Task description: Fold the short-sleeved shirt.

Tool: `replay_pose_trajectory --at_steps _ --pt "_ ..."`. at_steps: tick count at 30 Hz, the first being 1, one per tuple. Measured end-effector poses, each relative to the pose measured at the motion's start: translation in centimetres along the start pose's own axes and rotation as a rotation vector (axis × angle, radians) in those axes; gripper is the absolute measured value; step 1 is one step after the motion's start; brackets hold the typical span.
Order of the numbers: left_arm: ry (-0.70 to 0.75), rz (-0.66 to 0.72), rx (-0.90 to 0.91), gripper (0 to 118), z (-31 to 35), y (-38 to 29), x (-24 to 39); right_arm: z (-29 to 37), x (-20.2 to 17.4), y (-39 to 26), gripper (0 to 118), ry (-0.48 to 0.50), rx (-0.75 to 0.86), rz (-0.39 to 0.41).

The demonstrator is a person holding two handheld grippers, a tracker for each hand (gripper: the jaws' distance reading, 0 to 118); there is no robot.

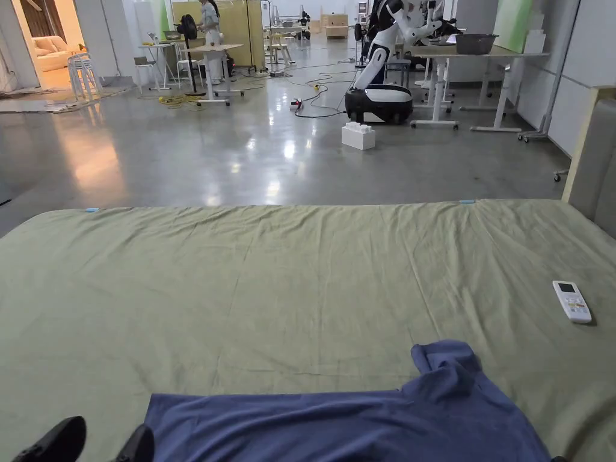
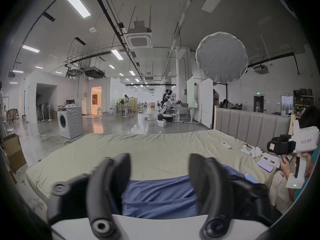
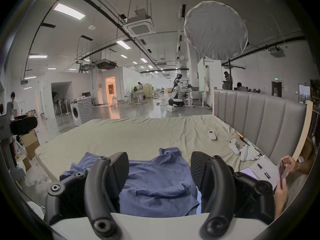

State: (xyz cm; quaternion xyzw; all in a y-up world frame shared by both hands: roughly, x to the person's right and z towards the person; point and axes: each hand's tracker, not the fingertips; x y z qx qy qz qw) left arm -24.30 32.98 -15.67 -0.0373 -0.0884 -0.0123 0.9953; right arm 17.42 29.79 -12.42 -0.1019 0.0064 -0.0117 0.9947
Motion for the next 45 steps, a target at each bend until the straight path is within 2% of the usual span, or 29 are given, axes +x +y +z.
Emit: replay_pose_trajectory --at_steps 1,2,3,4,6,7,8,10,11,17,20,22,25,26,27,28,29,30,31,32,34,37,40,41,43,45 --pt "0.004 -0.002 -0.007 41 0.0 -0.1 0.1 0.2 -0.1 -0.1 63 0.006 0.003 -0.002" --pt "0.007 -0.009 -0.012 20 0.2 -0.2 0.1 0.4 -0.3 -0.2 39 0.014 0.007 0.001" --pt "0.006 -0.018 -0.012 10 0.3 -0.2 0.0 0.4 -0.5 -0.3 15 0.017 0.009 0.004" --pt "0.002 -0.025 -0.019 3 0.4 -0.2 -0.1 0.4 -0.7 -0.3 4 0.007 0.009 0.011" --pt "-0.005 -0.028 -0.057 0 0.3 -0.2 -0.2 0.4 -0.6 -0.1 2 0.020 0.018 0.033" --pt "-0.004 -0.022 -0.049 0 0.4 -0.4 -0.4 0.1 -0.5 -0.5 1 0.021 -0.045 -0.029" --pt "-0.007 -0.013 -0.050 0 0.5 -0.5 -0.5 0.0 -0.5 -0.3 0 0.009 0.020 0.024" --pt "-0.003 0.004 -0.064 0 0.2 -0.4 -0.5 -0.5 -0.2 -0.3 0 0.014 -0.041 -0.014" --pt "-0.003 0.005 -0.064 0 0.1 -0.5 -0.6 -0.6 -0.3 -0.2 0 0.006 -0.012 0.003" --pt "-0.024 0.050 -0.109 0 -1.8 -0.7 -1.9 -1.5 -0.7 -0.5 0 0.027 -0.044 -0.005" --pt "-0.041 0.087 -0.149 0 -4.6 -2.3 -3.5 -2.2 -0.7 -1.3 0 0.052 -0.080 -0.018" --pt "-0.058 0.179 -0.244 0 -7.2 -3.8 -4.9 -2.8 -0.7 -1.9 0 0.060 -0.108 -0.023" --pt "-0.070 0.241 -0.347 1 -12.0 -5.9 -7.0 -3.4 -0.6 -3.2 0 0.059 -0.170 -0.022" --pt "-0.078 0.241 -0.384 4 -14.0 -6.7 -7.7 -3.7 -0.2 -3.6 0 0.065 -0.207 -0.057" --pt "-0.078 0.241 -0.412 16 -15.8 -7.3 -8.3 -4.0 0.2 -3.8 0 0.077 -0.229 -0.106" --pt "-0.069 0.243 -0.458 38 -18.5 -8.2 -9.1 -4.2 0.8 -4.3 0 0.092 -0.242 -0.169" --pt "-0.051 0.235 -0.509 74 -21.0 -9.0 -9.6 -4.4 1.3 -4.6 0 0.089 -0.250 -0.197" --pt "-0.034 0.239 -0.563 96 -23.5 -10.0 -10.2 -4.5 1.4 -4.9 0 0.072 -0.238 -0.166" --pt "-0.024 0.237 -0.621 103 -26.2 -11.0 -10.9 -4.7 1.5 -5.1 0 0.041 -0.246 -0.145" --pt "0.010 0.229 -0.696 101 -28.6 -12.3 -11.3 -4.7 1.5 -5.3 0 0.016 -0.260 -0.135" --pt "0.060 0.172 -0.783 99 -32.5 -14.5 -11.8 -5.1 2.1 -5.7 0 0.002 -0.274 -0.168" --pt "0.096 0.167 -0.817 86 -36.5 -16.5 -12.9 -5.3 2.8 -5.8 0 -0.019 -0.292 -0.215" --pt "0.185 0.195 -0.892 82 -38.7 -18.5 -13.6 -5.3 3.9 -6.2 0 -0.041 -0.312 -0.214" --pt "0.185 0.186 -0.913 66 -38.6 -18.7 -13.3 -5.4 4.2 -6.3 0 -0.047 -0.320 -0.208" --pt "0.142 0.130 -0.902 19 -38.5 -19.1 -12.1 -5.8 4.5 -6.2 0 -0.054 -0.333 -0.191" --pt "0.117 0.013 -0.909 12 -38.5 -19.3 -10.4 -6.4 4.5 -6.1 0 -0.054 -0.344 -0.187"
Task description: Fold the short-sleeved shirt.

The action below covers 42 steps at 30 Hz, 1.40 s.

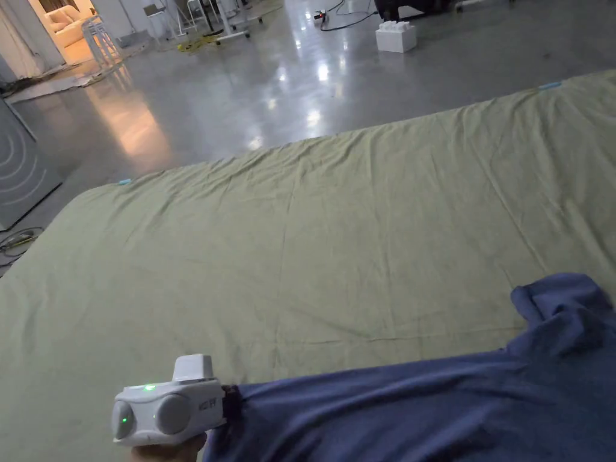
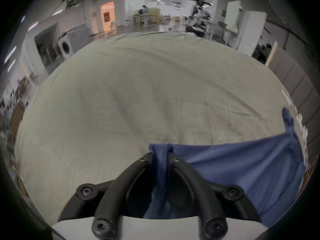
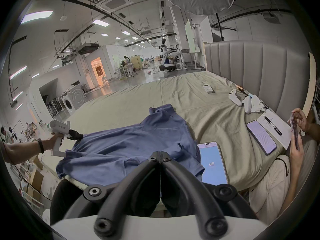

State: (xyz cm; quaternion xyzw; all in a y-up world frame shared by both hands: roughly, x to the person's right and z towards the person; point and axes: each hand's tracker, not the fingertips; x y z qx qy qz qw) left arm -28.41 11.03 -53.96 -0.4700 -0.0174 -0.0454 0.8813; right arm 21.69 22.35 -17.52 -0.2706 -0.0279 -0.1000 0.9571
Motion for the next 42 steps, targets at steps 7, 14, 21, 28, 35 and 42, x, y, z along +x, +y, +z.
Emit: replay_pose_trajectory --at_steps 7,14,21,28,35,42 --pt "0.068 -0.096 -0.074 10 -2.1 0.2 1.8 -5.1 0.8 3.0 2 0.045 -0.023 0.022" --pt "0.026 -0.062 -0.151 10 -1.7 1.7 1.2 -20.1 5.0 11.1 97 0.057 -0.242 0.121" --pt "0.001 -0.108 -0.206 9 -1.2 2.8 1.4 -33.9 7.8 11.6 86 -0.142 -0.518 0.209" --pt "0.004 -0.097 -0.185 9 -0.9 2.4 1.1 -34.6 3.9 9.6 9 -0.105 -0.523 0.348" --pt "-0.133 0.045 0.074 7 8.0 2.2 -1.6 -27.8 4.5 12.2 1 -0.014 -0.355 0.243" --pt "-0.274 0.131 0.238 7 20.0 -4.8 -6.6 -13.4 6.6 11.1 1 0.057 -0.173 0.155"
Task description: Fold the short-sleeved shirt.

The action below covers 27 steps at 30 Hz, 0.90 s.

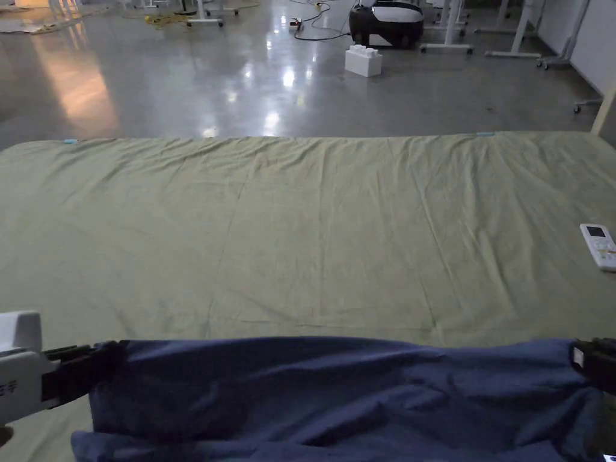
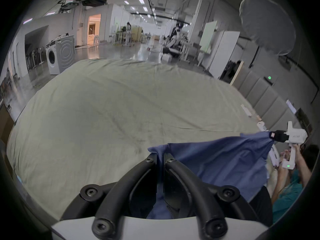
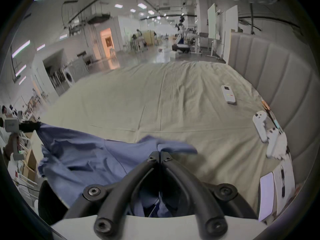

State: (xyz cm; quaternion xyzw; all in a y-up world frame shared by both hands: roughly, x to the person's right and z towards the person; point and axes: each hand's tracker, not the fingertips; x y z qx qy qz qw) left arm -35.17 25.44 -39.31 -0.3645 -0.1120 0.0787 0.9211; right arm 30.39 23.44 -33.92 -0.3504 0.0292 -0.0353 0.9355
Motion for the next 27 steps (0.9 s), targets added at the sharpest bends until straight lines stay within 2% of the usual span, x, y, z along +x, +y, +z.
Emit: replay_pose_trajectory --at_steps 1,3,7,9,14,15,16,17,18,19,20,22,24,27 --pt "0.003 0.001 0.001 7 1.4 -1.1 -0.3 1.7 -0.7 -1.0 1 -0.012 0.006 -0.001" --pt "-0.023 0.016 0.004 7 3.5 -3.7 -0.9 4.3 -0.5 -3.8 1 -0.003 0.016 -0.073" --pt "0.001 0.081 -0.051 7 5.5 -9.3 -2.6 7.5 -1.4 -9.4 1 -0.040 -0.026 -0.086" --pt "0.034 0.084 -0.093 7 4.8 -11.4 -3.2 7.2 -1.5 -11.7 1 -0.029 -0.074 -0.148" --pt "0.066 0.159 -0.126 7 2.3 -14.7 -4.4 5.3 -2.6 -15.2 1 -0.070 -0.124 -0.145" --pt "0.078 0.172 -0.106 11 2.0 -14.8 -4.8 5.0 -2.9 -15.6 1 -0.080 -0.135 -0.143" --pt "0.095 0.202 -0.079 21 1.9 -14.8 -5.1 4.8 -3.2 -15.9 2 -0.088 -0.140 -0.132" --pt "0.114 0.229 -0.061 42 1.8 -14.7 -5.6 4.7 -3.0 -16.2 15 -0.096 -0.138 -0.118" --pt "0.131 0.258 -0.053 60 2.1 -14.6 -6.0 4.6 -3.1 -16.4 40 -0.102 -0.152 -0.108" --pt "0.151 0.296 -0.046 75 2.1 -14.5 -6.6 4.5 -3.2 -16.6 66 -0.114 -0.167 -0.096" --pt "0.161 0.324 -0.035 81 2.5 -14.2 -7.0 4.7 -3.2 -16.8 83 -0.121 -0.175 -0.094" --pt "0.179 0.318 0.037 81 4.4 -13.5 -6.8 5.0 -1.8 -17.6 80 -0.128 -0.140 -0.103" --pt "0.210 0.229 0.105 81 6.5 -12.4 -5.2 6.4 -1.7 -16.9 80 -0.141 -0.090 -0.128" --pt "0.236 0.014 0.255 81 10.6 -10.7 -0.5 9.9 -2.9 -15.2 80 -0.127 0.083 -0.143"
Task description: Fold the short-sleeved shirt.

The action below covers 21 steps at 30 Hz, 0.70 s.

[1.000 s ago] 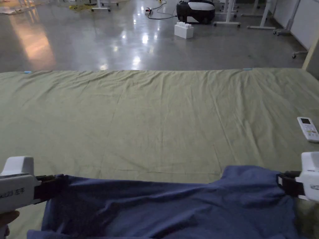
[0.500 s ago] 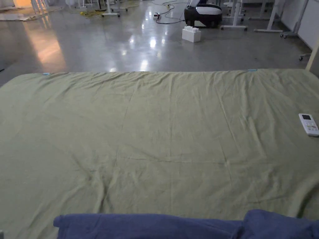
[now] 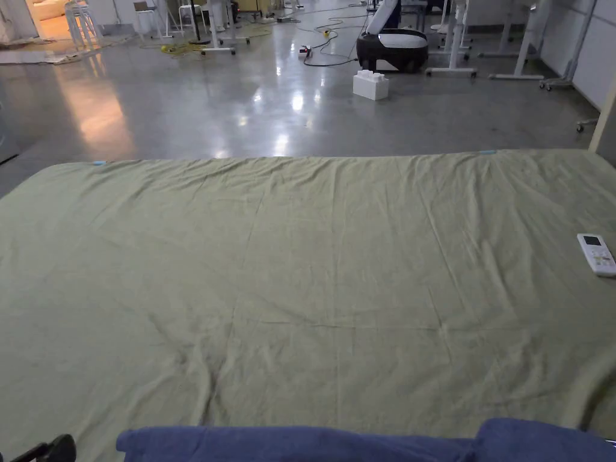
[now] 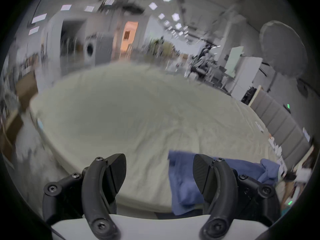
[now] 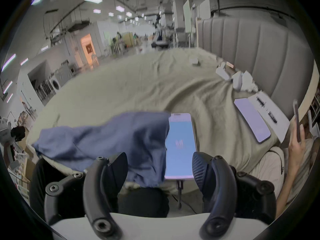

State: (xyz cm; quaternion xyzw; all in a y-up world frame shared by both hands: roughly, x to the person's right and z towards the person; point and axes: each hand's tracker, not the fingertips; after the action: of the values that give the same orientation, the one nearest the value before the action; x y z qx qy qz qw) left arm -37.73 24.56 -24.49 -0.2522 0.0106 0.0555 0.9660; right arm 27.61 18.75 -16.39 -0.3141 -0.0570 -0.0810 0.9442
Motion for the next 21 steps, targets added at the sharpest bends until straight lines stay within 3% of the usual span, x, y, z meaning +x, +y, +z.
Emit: replay_pose_trajectory --at_steps 6,9,12,13,17,19,21 --pt "-0.072 -0.197 0.298 80 7.7 3.0 8.1 6.8 -5.9 3.9 81 0.045 0.349 0.040" --pt "-0.088 -0.212 0.368 80 9.8 3.4 10.8 8.6 -8.0 5.3 81 0.054 0.399 0.071" --pt "-0.112 -0.219 0.402 74 10.8 3.1 12.0 9.3 -9.2 5.5 78 0.126 0.436 0.094" --pt "-0.128 -0.229 0.398 67 11.1 3.0 12.4 9.6 -9.5 5.6 73 0.147 0.437 0.099" --pt "-0.142 -0.232 0.363 12 11.1 2.4 13.4 9.7 -10.7 5.7 20 0.217 0.379 0.089" --pt "-0.160 -0.224 0.354 2 11.3 2.0 13.5 9.5 -11.0 5.4 6 0.218 0.373 0.084" --pt "-0.191 -0.234 0.346 0 11.5 1.8 13.5 9.3 -11.2 5.1 1 0.216 0.367 0.098"
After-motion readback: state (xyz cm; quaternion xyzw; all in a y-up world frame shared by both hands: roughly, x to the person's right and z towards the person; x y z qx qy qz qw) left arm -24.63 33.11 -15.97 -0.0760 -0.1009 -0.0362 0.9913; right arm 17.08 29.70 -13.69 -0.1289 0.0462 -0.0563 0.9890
